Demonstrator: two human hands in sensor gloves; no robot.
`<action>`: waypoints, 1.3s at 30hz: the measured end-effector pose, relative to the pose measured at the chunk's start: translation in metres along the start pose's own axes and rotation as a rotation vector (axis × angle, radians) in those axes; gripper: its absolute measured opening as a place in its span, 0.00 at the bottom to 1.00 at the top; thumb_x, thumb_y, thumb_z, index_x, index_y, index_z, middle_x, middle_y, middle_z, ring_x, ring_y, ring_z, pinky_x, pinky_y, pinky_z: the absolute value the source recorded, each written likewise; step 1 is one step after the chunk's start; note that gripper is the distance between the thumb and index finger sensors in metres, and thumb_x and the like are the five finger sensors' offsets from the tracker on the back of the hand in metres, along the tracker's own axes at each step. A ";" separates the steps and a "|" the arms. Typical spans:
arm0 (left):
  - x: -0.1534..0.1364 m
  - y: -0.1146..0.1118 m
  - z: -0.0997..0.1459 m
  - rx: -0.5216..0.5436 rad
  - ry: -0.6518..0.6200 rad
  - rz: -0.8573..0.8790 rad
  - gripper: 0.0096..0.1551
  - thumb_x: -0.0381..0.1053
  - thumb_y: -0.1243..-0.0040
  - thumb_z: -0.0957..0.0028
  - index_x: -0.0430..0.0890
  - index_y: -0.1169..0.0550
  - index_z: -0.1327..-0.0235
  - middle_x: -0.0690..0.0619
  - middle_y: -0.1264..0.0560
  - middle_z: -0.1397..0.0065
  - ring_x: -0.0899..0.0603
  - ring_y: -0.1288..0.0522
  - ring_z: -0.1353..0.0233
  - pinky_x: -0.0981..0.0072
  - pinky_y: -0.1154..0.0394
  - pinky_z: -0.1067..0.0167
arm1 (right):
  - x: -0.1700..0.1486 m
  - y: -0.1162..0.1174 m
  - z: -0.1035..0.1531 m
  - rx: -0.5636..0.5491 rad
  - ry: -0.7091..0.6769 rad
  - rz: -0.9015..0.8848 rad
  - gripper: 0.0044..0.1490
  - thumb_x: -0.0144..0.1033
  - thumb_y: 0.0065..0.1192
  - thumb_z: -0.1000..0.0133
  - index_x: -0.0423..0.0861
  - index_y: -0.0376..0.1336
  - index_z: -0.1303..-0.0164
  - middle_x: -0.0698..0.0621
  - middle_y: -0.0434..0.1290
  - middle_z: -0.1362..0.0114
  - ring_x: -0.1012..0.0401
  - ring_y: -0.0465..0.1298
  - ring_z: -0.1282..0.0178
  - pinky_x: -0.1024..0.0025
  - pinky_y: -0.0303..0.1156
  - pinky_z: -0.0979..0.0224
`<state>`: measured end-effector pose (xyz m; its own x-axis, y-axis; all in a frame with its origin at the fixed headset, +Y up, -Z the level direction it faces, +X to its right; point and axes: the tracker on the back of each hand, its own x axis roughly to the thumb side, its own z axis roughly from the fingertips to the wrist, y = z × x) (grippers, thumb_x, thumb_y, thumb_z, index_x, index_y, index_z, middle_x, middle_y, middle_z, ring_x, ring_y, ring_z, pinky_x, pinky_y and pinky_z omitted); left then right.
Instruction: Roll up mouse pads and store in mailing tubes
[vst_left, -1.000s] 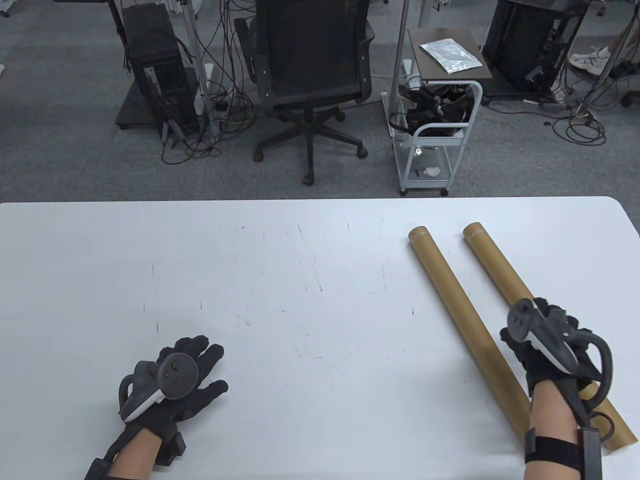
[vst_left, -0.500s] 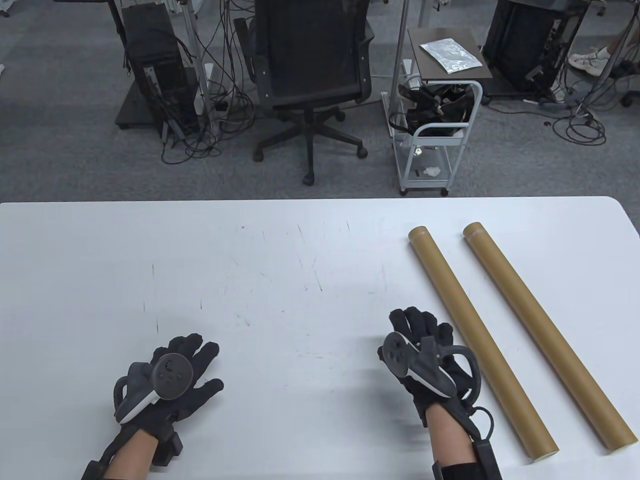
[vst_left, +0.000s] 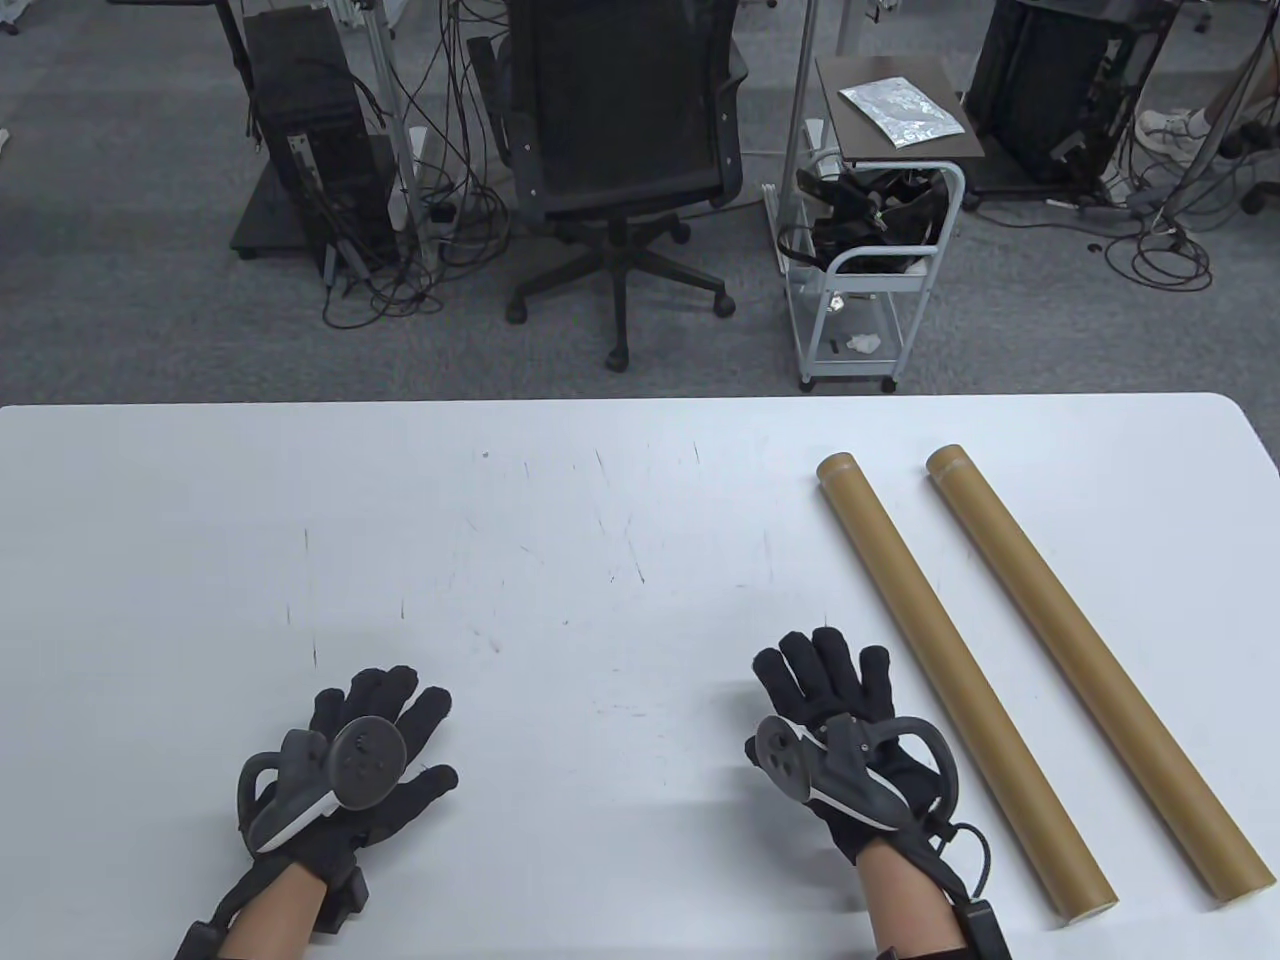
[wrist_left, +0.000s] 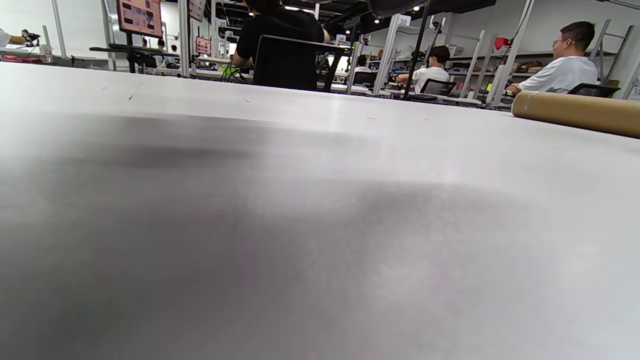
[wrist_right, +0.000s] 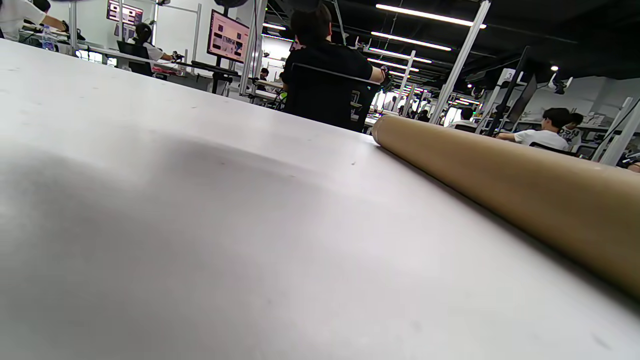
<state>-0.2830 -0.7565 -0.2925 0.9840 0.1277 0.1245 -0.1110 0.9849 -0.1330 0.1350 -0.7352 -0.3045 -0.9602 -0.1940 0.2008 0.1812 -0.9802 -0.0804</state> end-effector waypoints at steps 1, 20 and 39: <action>-0.002 0.000 0.000 0.000 0.003 0.006 0.49 0.78 0.54 0.64 0.71 0.44 0.23 0.64 0.54 0.12 0.48 0.57 0.10 0.44 0.56 0.13 | 0.001 0.001 0.000 0.005 -0.006 0.007 0.53 0.67 0.43 0.51 0.59 0.38 0.15 0.54 0.38 0.09 0.50 0.35 0.10 0.40 0.34 0.15; 0.002 0.000 -0.003 -0.004 -0.013 0.000 0.48 0.79 0.54 0.64 0.74 0.46 0.24 0.65 0.58 0.12 0.49 0.61 0.10 0.44 0.59 0.13 | 0.001 0.003 -0.005 0.021 -0.020 -0.019 0.54 0.67 0.42 0.50 0.59 0.38 0.15 0.54 0.37 0.08 0.49 0.34 0.10 0.40 0.32 0.15; 0.001 0.003 -0.005 -0.002 -0.011 -0.013 0.48 0.78 0.54 0.64 0.73 0.45 0.23 0.64 0.56 0.12 0.49 0.61 0.10 0.44 0.58 0.13 | 0.003 0.007 -0.007 0.040 -0.016 0.011 0.53 0.66 0.44 0.49 0.58 0.39 0.15 0.52 0.38 0.08 0.48 0.35 0.11 0.40 0.33 0.16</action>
<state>-0.2815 -0.7543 -0.2976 0.9838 0.1157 0.1371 -0.0975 0.9863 -0.1330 0.1317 -0.7426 -0.3111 -0.9548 -0.2049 0.2154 0.2001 -0.9788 -0.0440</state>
